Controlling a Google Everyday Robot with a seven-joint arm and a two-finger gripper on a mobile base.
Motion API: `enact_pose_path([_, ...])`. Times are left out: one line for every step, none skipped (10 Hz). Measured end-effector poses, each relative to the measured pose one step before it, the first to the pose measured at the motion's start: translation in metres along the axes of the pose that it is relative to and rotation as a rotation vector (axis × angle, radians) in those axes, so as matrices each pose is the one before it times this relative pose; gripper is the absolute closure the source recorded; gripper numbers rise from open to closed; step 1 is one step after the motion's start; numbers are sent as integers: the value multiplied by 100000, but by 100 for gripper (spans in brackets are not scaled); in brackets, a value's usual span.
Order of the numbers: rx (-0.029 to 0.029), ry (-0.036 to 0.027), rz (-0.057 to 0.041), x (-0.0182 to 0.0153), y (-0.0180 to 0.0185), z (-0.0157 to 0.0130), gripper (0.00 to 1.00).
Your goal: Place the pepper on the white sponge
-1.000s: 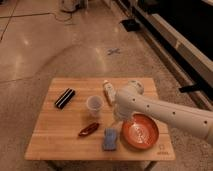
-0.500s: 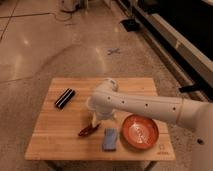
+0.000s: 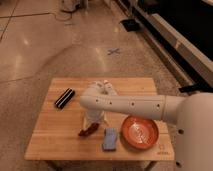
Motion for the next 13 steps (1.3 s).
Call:
enact_pose_path([-533, -683, -211, 163, -498, 720, 26])
enact_pose_path([-697, -617, -375, 242, -559, 811, 26])
enact_pose_path([-447, -723, -484, 184, -554, 681, 26])
enact_pose_path([-350, -566, -97, 185, -267, 561, 26])
enact_pose_path([-355, -759, 377, 318, -149, 755, 26])
enact_pose_path([157, -553, 524, 261, -110, 418, 26])
enact_pose_path([310, -481, 567, 274, -101, 334, 26])
enact_pose_path([305, -304, 248, 131, -101, 171, 26])
enact_pose_path([513, -203, 348, 186, -108, 159, 26])
enact_pose_path([457, 104, 16, 108, -26, 15, 28])
enact_pose_path([456, 334, -86, 79, -2, -87, 37])
enact_pose_path([912, 898, -304, 97, -130, -258, 49])
enact_pose_path([348, 586, -226, -15, 82, -274, 59])
